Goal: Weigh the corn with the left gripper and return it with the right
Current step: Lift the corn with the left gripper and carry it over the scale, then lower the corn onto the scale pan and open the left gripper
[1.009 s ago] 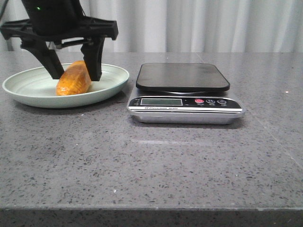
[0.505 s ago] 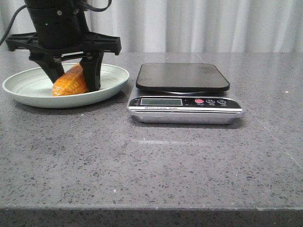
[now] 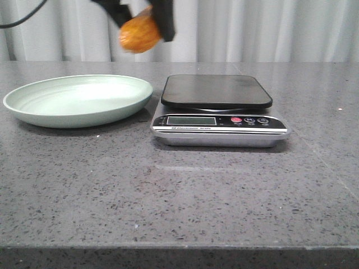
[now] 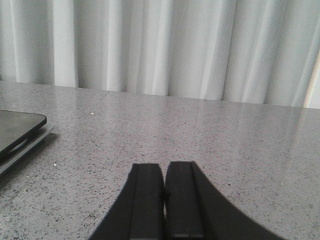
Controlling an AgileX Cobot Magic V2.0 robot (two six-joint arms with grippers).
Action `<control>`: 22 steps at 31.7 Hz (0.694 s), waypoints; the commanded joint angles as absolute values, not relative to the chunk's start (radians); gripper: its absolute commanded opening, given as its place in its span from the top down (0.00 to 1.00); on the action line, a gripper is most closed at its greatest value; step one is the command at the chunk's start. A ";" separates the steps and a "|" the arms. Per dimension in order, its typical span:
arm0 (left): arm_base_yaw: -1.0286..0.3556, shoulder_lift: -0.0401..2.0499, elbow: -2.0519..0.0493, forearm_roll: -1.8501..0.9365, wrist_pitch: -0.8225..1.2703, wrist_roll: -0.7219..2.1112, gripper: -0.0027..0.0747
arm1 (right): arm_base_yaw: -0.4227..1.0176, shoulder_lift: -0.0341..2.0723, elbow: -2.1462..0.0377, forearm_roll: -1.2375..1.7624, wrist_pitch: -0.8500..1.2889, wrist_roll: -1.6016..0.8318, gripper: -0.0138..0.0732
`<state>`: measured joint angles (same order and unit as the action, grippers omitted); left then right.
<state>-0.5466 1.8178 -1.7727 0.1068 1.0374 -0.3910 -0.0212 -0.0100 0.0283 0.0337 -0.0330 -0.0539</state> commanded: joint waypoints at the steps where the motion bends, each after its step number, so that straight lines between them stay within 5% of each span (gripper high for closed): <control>1: -0.600 1.816 -1.850 0.102 1.028 -0.389 0.73 | -0.028 -0.028 0.020 0.020 -0.108 -0.061 0.64; 22: -0.684 1.954 -1.953 0.108 1.105 -0.436 0.40 | -0.028 -0.028 0.020 0.020 -0.108 -0.061 0.64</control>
